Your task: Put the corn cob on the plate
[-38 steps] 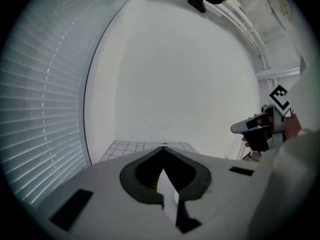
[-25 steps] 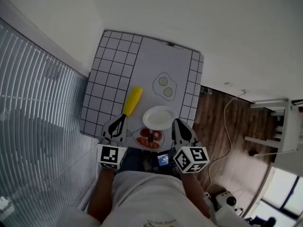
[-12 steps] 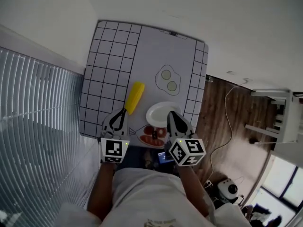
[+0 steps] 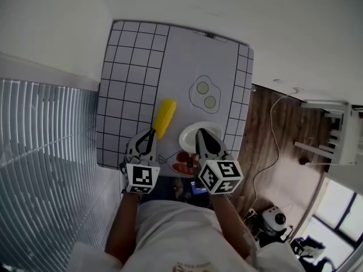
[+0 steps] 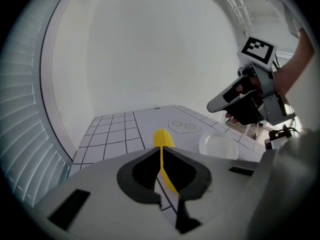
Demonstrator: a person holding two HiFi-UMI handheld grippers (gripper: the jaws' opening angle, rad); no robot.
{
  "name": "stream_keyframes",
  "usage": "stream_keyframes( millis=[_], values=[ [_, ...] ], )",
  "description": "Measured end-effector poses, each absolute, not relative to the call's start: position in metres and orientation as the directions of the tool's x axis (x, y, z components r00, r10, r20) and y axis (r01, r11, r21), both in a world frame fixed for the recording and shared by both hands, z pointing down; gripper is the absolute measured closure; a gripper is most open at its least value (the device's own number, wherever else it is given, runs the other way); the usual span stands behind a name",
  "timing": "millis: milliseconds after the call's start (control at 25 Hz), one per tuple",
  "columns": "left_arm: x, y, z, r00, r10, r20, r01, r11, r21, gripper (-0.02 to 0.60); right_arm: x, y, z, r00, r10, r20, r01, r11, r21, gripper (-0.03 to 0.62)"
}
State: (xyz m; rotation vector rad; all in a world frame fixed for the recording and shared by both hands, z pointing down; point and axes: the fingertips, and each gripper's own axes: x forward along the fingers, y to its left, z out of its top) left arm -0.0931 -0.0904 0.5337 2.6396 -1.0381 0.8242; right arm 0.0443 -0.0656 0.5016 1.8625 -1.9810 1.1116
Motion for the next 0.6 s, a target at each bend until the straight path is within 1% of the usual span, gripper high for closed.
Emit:
stream_keyframes(
  millis=[200,240,280,360,440,520,600],
  values=[
    [-0.091,-0.089,0.545,0.621,-0.536,0.572,-0.654,-0.756,0.001,0.571,0.031,-0.079,0.51,-0.205,-0.755,0.623,-0.919,-0.072,-0.389,0.576],
    [-0.091,-0.089,0.547,0.627,-0.529,0.571,-0.649,-0.76,0.008,0.56,0.028,-0.082,0.511,-0.213,-0.751,0.625,-0.916,-0.069,-0.395,0.568],
    [-0.09,-0.089,0.549,0.634,-0.522,0.571,-0.644,-0.765,0.016,0.539,0.024,-0.086,0.513,-0.221,-0.747,0.627,-0.914,-0.066,-0.401,0.561],
    [-0.089,-0.09,0.551,0.643,-0.505,0.575,-0.635,-0.771,0.033,0.483,0.018,-0.091,0.517,-0.239,-0.737,0.632,-0.908,-0.062,-0.415,0.526],
    [-0.087,-0.089,0.554,0.652,-0.485,0.582,-0.623,-0.781,0.048,0.461,0.011,-0.096,0.52,-0.258,-0.727,0.637,-0.9,-0.059,-0.431,0.499],
    [-0.084,-0.087,0.559,0.665,-0.459,0.589,-0.603,-0.796,0.061,0.424,0.006,-0.1,0.524,-0.273,-0.716,0.643,-0.893,-0.06,-0.446,0.48],
    [-0.081,-0.086,0.565,0.672,-0.43,0.603,-0.584,-0.809,0.074,0.388,0.0,-0.104,0.529,-0.284,-0.701,0.654,-0.891,-0.06,-0.451,0.44]
  ],
)
